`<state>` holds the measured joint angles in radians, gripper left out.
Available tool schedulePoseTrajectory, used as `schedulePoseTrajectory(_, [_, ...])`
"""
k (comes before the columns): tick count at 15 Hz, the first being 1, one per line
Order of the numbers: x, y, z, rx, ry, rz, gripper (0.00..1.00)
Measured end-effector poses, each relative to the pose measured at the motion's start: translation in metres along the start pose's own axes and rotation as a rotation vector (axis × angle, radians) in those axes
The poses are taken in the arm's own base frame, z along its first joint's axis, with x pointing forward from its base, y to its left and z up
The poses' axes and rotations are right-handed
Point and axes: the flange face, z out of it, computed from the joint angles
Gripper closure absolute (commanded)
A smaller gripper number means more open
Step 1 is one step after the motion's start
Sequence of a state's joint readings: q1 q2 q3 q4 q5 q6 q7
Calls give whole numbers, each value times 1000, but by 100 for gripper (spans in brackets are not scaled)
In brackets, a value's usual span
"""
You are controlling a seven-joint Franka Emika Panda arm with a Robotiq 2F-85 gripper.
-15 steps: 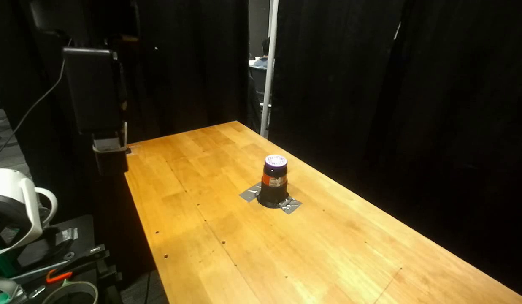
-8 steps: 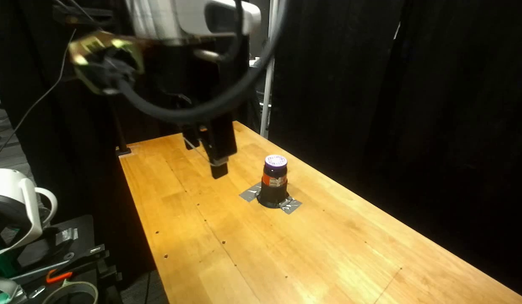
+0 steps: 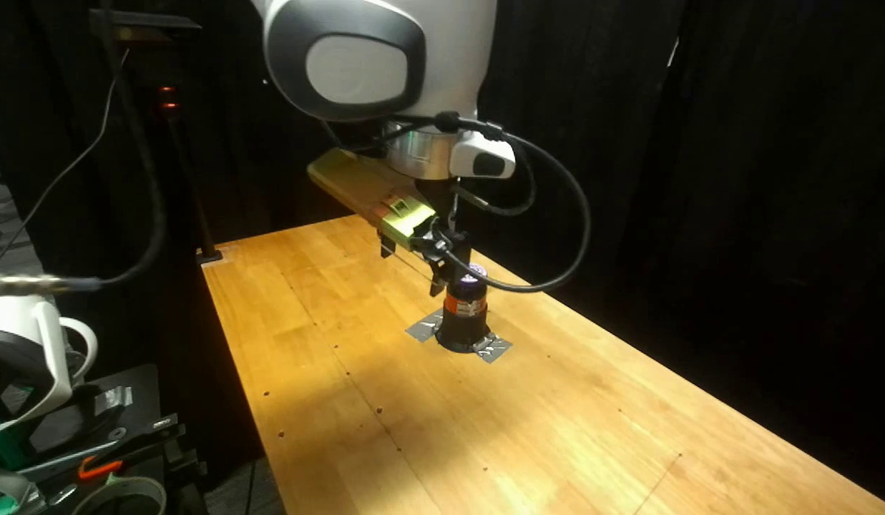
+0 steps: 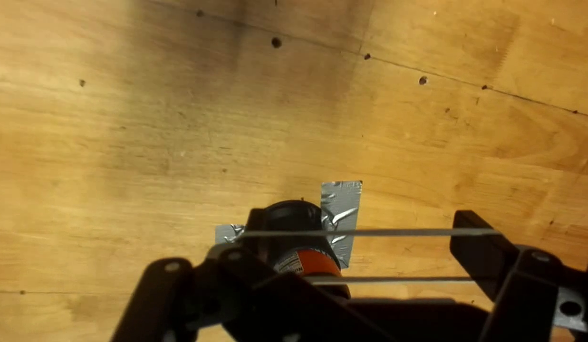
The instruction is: Put the rubber band around the jar.
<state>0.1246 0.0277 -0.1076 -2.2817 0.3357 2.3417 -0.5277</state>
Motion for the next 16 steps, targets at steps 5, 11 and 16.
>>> schedulePoseTrajectory(5, [80, 1, 61, 23, -22, -24, 0])
schedulePoseTrajectory(11, [140, 13, 87, -98, -31, -20, 0])
schedulePoseTrajectory(16, [165, 11, 87, -149, -11, -24, 0])
